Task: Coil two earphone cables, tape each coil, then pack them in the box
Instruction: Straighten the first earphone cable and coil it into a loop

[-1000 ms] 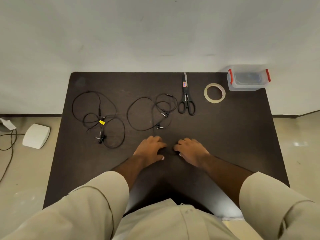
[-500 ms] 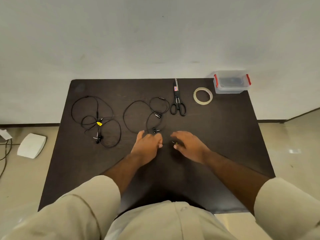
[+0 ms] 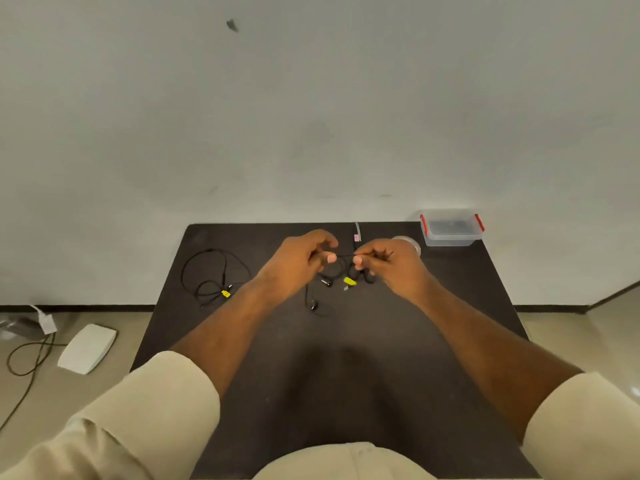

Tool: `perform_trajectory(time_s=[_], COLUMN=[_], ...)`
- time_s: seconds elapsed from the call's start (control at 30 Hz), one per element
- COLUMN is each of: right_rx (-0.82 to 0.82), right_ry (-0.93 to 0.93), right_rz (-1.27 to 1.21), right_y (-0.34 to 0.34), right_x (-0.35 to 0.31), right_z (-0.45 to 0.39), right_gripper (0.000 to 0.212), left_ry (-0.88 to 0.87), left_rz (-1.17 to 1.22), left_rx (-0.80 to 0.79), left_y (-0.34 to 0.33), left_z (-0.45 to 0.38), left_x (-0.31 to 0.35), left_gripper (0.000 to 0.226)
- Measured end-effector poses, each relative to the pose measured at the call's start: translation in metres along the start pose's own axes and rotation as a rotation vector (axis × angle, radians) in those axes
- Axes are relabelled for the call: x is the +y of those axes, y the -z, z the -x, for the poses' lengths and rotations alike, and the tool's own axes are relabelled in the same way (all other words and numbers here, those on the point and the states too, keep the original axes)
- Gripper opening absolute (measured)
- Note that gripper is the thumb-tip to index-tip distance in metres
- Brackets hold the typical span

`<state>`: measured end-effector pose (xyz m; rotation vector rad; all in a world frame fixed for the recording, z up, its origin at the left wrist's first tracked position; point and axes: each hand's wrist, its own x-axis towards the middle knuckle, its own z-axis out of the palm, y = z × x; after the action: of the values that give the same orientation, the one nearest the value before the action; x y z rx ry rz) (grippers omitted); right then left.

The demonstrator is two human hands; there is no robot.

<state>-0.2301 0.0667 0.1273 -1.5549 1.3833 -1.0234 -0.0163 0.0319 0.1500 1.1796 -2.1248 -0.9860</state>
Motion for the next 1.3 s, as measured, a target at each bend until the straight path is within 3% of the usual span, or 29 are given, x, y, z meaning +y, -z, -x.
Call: perform_trajectory(time_s=[0.07,0.13,0.23,0.33,0.37,0.5,0.53,0.77,1.13,1.3], right_rx=[0.131,0.159,0.05,-0.052,-0.1,-0.148,-0.117,-0.058,0.006,0.145], right_ry=[-0.01,-0.034,-0.073,-0.06,-0.034,0.074,0.086,0.067,-0.035,-0.14], right_rz=[0.133,0.228,0.301,0.138,0.09,-0.021,-0.01,0.384,0.789,0.811], right_y=[0.028,0.058,0.071,0.046,0.035,0.013,0.014,0.063,0.143,0.137], right_x=[0.001,0.003,-0.003,-0.023,-0.031,-0.053,-0.055,-0.045,-0.012,0.002], right_z=[0.0,0.001,0.001,-0.006,-0.009,-0.017,-0.019,-0.024,-0.014,-0.023], right_gripper=[0.013,0.013,0.011,0.047,0.05,0.006,0.011,0.028,0.036,0.046], left_ry=[0.004,0.055,0.048,0.015,-0.005,-0.065,-0.073,-0.027,0.106,0.141], left_rz=[-0.07,-0.097,-0.13,-0.109,-0.116,-0.166,-0.161,-0.258,-0.412,-0.572], left_rx=[0.006,0.03,0.039,0.037,0.041,0.051,0.037,-0.073,0.005,0.121], left_y=[0.024,0.048,0.056,0.039,0.034,0.032,0.036,0.081,0.142,0.174], left_z=[0.002,0.004,0.003,-0.007,-0.01,-0.022,-0.022,-0.018,-0.017,-0.024], left_x=[-0.007,-0.013,-0.005,0.018,0.024,0.039,0.041,0.027,-0.019,-0.031], left_gripper=[0.005,0.009,0.013,0.017,0.017,0.016,0.014,0.013,0.014,0.04])
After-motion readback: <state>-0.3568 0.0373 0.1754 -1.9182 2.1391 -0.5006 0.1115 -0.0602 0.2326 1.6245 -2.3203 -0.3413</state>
